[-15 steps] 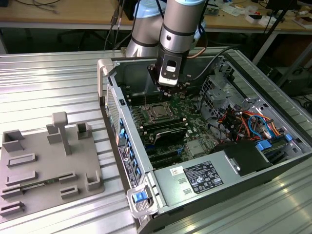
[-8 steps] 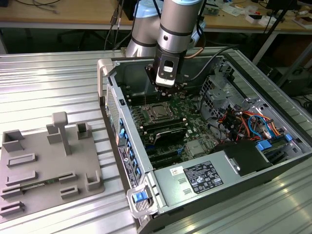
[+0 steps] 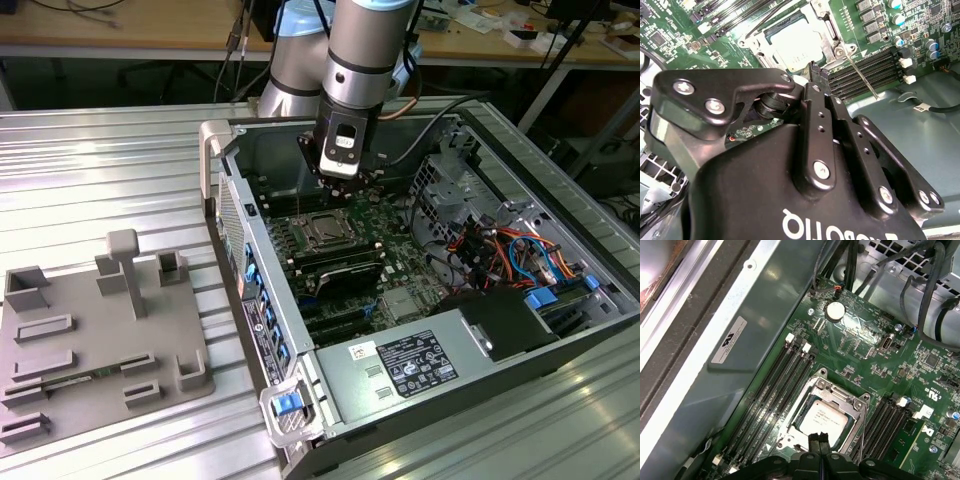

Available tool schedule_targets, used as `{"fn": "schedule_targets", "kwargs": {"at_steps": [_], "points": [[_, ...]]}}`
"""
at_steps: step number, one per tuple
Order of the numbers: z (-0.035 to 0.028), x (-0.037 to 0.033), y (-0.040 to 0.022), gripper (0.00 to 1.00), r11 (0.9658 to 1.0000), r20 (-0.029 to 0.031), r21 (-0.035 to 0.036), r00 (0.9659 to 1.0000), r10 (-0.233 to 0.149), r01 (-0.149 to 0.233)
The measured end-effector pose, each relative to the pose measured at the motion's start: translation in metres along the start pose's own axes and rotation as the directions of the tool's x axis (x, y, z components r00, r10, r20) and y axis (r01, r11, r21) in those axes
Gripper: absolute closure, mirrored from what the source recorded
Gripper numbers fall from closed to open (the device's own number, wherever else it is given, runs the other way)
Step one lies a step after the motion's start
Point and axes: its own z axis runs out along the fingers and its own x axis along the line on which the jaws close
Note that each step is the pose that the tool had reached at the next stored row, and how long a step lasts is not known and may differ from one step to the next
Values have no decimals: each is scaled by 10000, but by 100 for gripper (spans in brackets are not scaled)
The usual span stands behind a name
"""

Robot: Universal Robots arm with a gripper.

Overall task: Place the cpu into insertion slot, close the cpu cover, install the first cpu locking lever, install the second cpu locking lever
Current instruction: 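Install the first cpu locking lever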

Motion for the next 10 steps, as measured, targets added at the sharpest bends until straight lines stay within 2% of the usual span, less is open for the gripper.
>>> {"fn": "schedule_targets", "kwargs": {"at_steps": [7, 10], "points": [[-1, 9, -15, 89, 10000, -4, -3, 10000, -85, 85], [-3, 31, -52, 89, 9993, -18, -13, 9993, -377, 377]]}}
